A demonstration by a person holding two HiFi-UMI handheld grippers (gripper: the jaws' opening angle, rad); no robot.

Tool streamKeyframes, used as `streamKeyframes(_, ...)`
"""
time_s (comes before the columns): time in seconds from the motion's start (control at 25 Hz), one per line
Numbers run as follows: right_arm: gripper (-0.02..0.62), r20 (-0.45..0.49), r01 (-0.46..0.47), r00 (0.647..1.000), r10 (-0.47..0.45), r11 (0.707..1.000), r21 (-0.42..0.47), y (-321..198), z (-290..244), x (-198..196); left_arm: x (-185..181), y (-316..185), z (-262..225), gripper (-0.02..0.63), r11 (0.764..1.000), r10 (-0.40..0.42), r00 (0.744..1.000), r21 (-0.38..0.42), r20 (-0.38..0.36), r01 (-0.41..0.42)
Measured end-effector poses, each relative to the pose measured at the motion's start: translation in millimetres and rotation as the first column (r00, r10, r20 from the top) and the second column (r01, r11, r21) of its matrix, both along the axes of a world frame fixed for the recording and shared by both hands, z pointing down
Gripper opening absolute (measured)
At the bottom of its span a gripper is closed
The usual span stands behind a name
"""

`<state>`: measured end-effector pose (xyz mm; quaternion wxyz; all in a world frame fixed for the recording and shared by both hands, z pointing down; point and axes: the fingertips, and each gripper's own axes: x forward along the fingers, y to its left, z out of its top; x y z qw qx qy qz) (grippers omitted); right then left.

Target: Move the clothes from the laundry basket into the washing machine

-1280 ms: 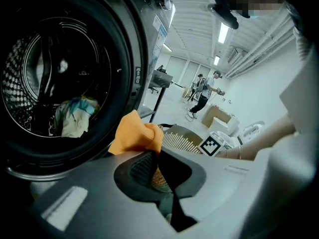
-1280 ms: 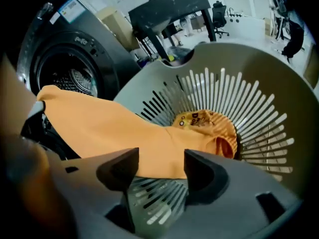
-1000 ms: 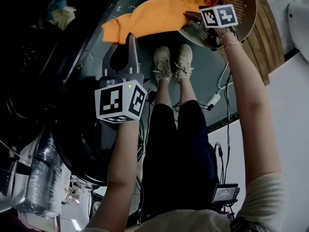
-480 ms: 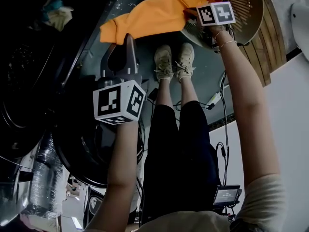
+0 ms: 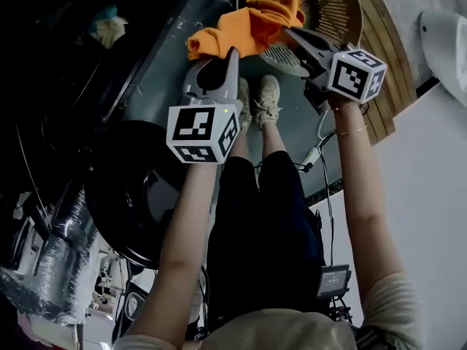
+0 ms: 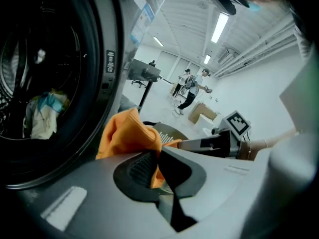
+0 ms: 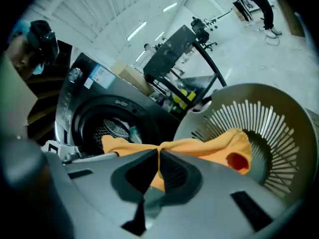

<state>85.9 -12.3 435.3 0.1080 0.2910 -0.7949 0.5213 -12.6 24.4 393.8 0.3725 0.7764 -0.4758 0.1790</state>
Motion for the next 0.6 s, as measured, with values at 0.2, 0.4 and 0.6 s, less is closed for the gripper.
streamKeyframes(0.2, 0.015, 0.072, 0.032, 0.997, -0.039, 0.996, 0.089, 3, -92, -22, 38, 2, -23, 0.018, 0.988, 0.144, 0.990, 0.061, 0.000, -0.143)
streamKeyframes(0.4, 0.015, 0.149, 0.048, 0.986, -0.070, 0.987, 0.150, 10, -156, -38, 58, 3, -57, 0.174, 0.969, 0.202, 0.979, 0.150, -0.020, -0.197)
streamKeyframes(0.6, 0.015, 0.177, 0.087, 0.977, -0.119, 0.980, 0.181, 26, -181, -52, 57, -2, -73, 0.183, 0.950, 0.223, 0.974, 0.219, 0.026, -0.223)
